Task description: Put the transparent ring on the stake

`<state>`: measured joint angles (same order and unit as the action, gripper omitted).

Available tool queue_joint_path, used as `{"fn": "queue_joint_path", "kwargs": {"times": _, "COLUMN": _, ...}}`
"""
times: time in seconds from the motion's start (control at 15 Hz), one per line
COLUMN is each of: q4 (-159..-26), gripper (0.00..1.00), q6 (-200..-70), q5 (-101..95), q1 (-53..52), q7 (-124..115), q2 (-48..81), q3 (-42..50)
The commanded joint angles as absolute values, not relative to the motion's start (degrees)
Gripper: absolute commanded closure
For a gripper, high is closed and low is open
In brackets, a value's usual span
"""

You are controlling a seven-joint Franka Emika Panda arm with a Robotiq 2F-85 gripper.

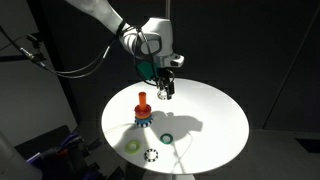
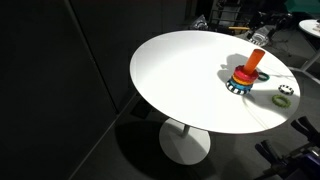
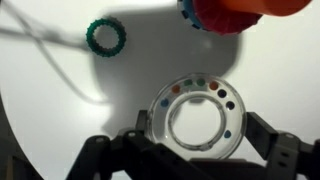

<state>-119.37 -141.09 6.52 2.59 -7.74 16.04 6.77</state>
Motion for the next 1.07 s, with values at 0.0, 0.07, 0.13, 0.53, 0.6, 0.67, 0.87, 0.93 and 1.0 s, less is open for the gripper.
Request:
{"fn": "queue_joint_path", "kwargs": {"times": 0.0, "q4": -116.4, "gripper": 0.3, "q6": -136.8, "q5": 9.7, "q1": 3.5, "q7": -7.8, "q2": 14.9, "q3": 4.6}}
{"fn": "queue_joint_path", "kwargs": {"times": 0.07, "q4": -115.9, "gripper": 0.3, "q6": -136.0, "q5": 10.6, "q1": 3.5, "q7": -7.7, "q2": 14.8, "q3": 4.2}}
{"fn": "queue_joint_path", "kwargs": {"times": 0.13, "q4": -115.5, "gripper": 0.3, "q6": -135.4, "q5": 11.3, "q1": 3.4, "q7": -7.6, "q2": 14.8, "q3": 3.8}}
{"fn": "queue_joint_path", "kwargs": {"times": 0.53, "q4": -114.4, "gripper": 0.3, "q6": -131.0, "q5": 15.4, "q1": 3.4, "q7": -6.9, "q2": 14.4, "q3": 2.1}}
{"fn": "queue_joint_path", "kwargs": {"times": 0.6, "q4": -114.4, "gripper": 0.3, "q6": -130.4, "q5": 15.8, "q1": 3.4, "q7": -7.0, "q2": 14.2, "q3": 1.9}}
{"fn": "queue_joint_path", "kwargs": {"times": 0.67, "q4": -114.4, "gripper": 0.3, "q6": -129.7, "q5": 16.0, "q1": 3.3, "q7": -7.2, "q2": 13.8, "q3": 1.9}}
{"fn": "queue_joint_path", "kwargs": {"times": 0.87, "q4": -114.9, "gripper": 0.3, "q6": -127.7, "q5": 15.1, "q1": 2.9, "q7": -8.0, "q2": 12.5, "q3": 2.0}}
{"fn": "queue_joint_path", "kwargs": {"times": 0.93, "q4": -115.1, "gripper": 0.3, "q6": -126.8, "q5": 15.0, "q1": 2.8, "q7": -8.0, "q2": 12.0, "q3": 1.9}}
{"fn": "queue_joint_path", "kwargs": {"times": 1.0, "q4": -115.2, "gripper": 0.3, "q6": -126.0, "q5": 14.9, "q1": 2.7, "q7": -8.1, "q2": 11.6, "q3": 1.9}}
